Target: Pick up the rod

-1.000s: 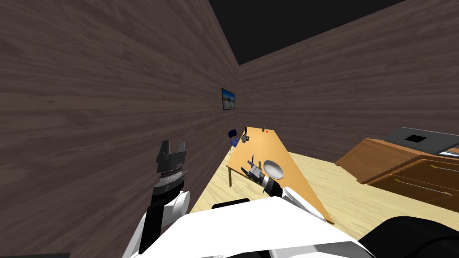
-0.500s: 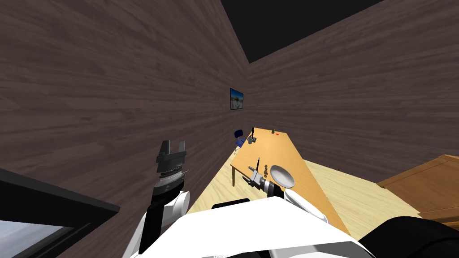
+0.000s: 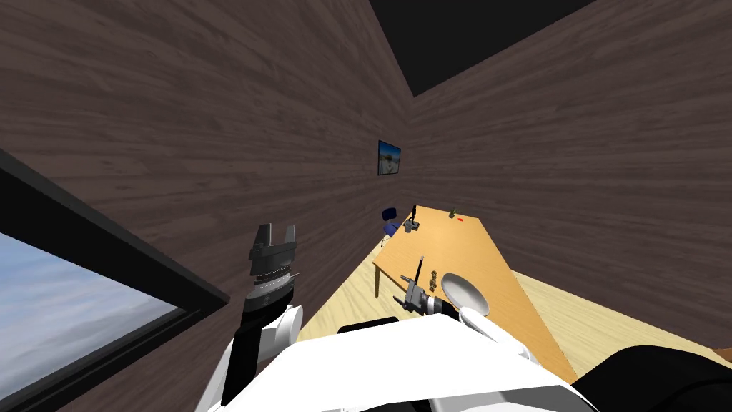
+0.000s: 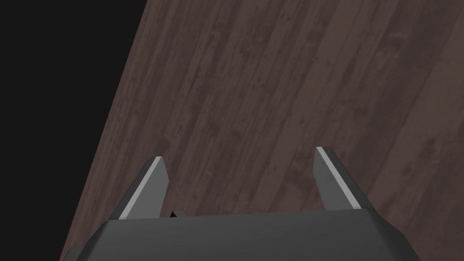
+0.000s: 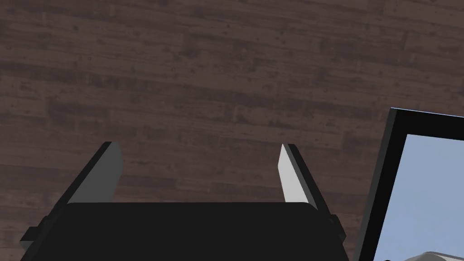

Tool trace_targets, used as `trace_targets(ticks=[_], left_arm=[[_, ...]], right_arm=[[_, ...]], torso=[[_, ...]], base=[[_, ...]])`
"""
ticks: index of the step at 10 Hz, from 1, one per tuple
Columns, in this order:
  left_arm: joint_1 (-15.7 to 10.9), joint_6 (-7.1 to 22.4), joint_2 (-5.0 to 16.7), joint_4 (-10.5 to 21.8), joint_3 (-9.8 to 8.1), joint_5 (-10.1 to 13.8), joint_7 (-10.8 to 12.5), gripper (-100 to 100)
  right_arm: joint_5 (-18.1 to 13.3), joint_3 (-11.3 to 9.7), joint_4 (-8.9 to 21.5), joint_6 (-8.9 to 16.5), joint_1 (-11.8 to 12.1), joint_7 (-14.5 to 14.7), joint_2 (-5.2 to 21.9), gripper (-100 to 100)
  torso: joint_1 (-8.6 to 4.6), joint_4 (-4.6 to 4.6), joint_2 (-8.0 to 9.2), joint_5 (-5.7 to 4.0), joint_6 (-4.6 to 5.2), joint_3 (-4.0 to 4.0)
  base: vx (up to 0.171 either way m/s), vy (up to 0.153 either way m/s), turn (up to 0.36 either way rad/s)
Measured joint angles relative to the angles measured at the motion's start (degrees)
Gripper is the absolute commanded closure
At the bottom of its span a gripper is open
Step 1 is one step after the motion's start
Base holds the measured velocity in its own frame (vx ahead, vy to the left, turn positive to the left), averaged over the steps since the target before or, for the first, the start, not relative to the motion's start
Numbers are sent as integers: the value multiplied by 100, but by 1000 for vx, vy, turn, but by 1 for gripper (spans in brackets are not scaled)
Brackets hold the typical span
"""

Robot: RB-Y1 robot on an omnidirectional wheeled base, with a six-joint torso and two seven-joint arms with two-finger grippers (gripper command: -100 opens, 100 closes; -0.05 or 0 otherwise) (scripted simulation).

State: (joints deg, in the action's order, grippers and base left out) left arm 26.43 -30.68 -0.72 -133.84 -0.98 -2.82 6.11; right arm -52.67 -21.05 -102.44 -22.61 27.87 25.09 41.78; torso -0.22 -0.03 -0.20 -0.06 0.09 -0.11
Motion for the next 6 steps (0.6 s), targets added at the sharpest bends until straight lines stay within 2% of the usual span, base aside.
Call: trace_targets(ticks=[1,2,3,5,6], left_arm=[[-1,0,0,0,1,0,0,0],[0,0,0,0,0,0,0,0],[-1,0,0,0,1,0,0,0],[0,0,0,0,0,0,0,0],[1,0,0,0,0,0,0,0]], right_arm=[[-153,-12,145,-42,64,91,104,-100],[-281,-41,199,-51,69,132,193,-100],[-449,-123,256,-3,103,152,351,-100],[-695,-167,629,-90,56,311,451,-100],[-863,-260,640,-39,12,288,575,-100]], torso=[[-2,-1,-2,0,-4,-1],[-1,-1,-3,0,1,-2],[-2,-1,-4,0,-5,-2],[0,-1,-5,0,-2,-3],[1,-1,-6,0,1,-4]], base=[[-2,-32,195],[-1,-29,400],[-4,-33,150],[0,-24,233],[2,-23,375]])
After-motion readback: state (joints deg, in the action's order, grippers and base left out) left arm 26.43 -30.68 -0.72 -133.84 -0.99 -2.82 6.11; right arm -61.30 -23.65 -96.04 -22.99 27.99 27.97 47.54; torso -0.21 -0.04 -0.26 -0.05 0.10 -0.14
